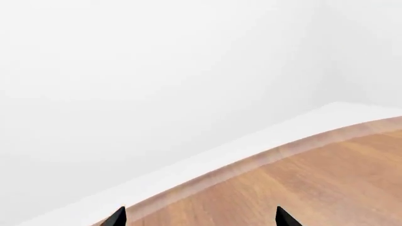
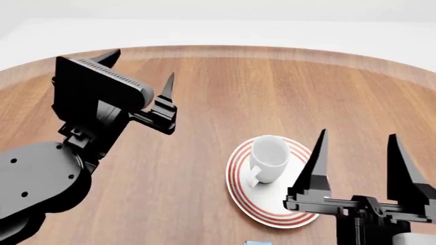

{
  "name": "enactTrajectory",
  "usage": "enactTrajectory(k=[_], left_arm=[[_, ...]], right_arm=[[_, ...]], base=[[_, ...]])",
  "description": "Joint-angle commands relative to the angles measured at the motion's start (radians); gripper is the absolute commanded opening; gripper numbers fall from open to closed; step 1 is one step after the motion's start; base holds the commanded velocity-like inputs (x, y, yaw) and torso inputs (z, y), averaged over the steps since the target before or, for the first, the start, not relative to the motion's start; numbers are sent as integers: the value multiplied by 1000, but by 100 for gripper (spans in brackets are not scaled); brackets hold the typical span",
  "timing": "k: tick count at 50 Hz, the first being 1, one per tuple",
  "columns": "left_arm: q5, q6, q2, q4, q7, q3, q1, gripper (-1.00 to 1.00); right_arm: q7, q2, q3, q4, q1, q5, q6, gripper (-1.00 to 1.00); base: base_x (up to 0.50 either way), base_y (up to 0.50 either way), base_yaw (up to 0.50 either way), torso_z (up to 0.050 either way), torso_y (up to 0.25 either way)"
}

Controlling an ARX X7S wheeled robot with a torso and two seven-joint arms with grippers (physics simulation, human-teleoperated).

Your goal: Pick up the white mug and put it on the plate, and put the chocolate pudding to the right of the plate.

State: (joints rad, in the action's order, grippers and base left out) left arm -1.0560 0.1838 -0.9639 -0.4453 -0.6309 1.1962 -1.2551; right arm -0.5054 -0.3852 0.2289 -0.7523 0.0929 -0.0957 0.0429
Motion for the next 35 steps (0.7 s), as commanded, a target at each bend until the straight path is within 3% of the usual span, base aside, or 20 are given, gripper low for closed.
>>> enactTrajectory(k=[1,5,7,14,16,20,25,35], left_arm=[[29,0,-6,-16,-37,0,9,100],[33,1,-4,-13,-37,4,17,100],[35,4,-5,-19,-36,7,18,100],[26,16,-9,-27,-41,4,11,100],[28,15,-8,-27,-39,5,13,100],[23,19,-3,-27,-36,6,12,100],[24,25,1,-24,-33,6,9,100],[17,34,7,-27,-32,5,5,100]], right_arm=[[-47,29,33,-90,-11,34,-174,100],[-64,47,60,-154,-18,30,-296,100],[-95,72,70,-191,-30,40,-433,100],[-119,106,86,-288,-37,-19,-652,100],[-144,91,108,-294,-35,-34,-650,100],[-418,-81,245,-295,-122,-208,-659,100],[-815,-288,486,-294,-381,-566,-632,100],[-989,-278,538,-287,-518,-894,-742,100]], base=[[0,0,0,0,0],[0,0,0,0,0],[0,0,0,0,0],[0,0,0,0,0],[0,0,0,0,0],[0,0,0,0,0],[0,0,0,0,0],[0,0,0,0,0]])
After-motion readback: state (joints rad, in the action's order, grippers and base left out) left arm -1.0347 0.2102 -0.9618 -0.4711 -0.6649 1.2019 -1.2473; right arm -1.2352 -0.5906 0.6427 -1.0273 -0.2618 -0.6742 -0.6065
